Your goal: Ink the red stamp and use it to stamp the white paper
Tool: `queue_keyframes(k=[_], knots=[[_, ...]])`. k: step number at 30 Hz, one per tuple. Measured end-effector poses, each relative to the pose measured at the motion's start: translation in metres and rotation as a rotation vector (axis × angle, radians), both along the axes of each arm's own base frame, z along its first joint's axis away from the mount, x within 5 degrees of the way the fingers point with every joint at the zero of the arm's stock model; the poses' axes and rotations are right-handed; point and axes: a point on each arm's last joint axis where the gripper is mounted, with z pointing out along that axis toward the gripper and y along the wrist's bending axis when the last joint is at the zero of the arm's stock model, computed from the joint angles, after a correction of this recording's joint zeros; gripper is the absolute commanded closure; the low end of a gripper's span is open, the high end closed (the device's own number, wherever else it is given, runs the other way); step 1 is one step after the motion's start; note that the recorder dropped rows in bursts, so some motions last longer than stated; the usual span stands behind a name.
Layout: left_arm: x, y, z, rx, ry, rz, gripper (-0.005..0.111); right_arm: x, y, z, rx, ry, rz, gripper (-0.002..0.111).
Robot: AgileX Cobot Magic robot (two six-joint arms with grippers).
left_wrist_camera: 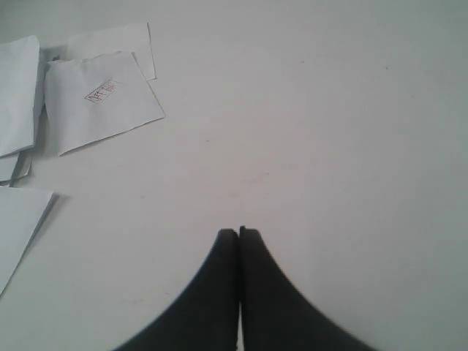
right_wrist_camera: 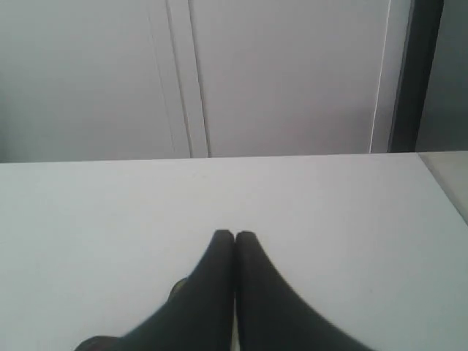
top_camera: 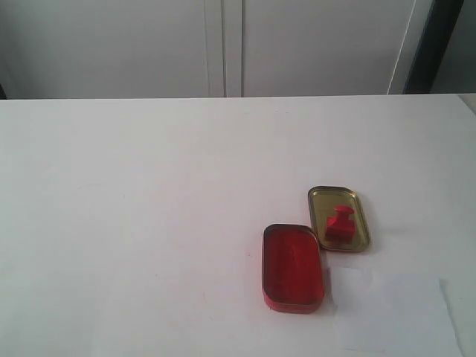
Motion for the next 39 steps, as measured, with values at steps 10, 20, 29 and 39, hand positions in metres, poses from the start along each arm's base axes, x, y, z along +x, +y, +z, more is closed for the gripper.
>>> queue_keyframes(k=[10,20,29,39], knots=[[0.000,0.000,0.000,0.000,0.000,0.000,0.107,0.046,0.006,0.007,-0.029,0.248,0.010,0.108],[0.000,0.000,0.000,0.000,0.000,0.000,0.107,0.103,0.013,0.000,-0.093,0.499,0.036,0.108],[0.000,0.000,0.000,0.000,0.000,0.000,0.107,0.140,0.018,-0.011,-0.129,0.646,0.056,0.108],[0.000,0.000,0.000,0.000,0.000,0.000,0.107,0.166,0.021,-0.019,-0.139,0.726,0.063,0.108]])
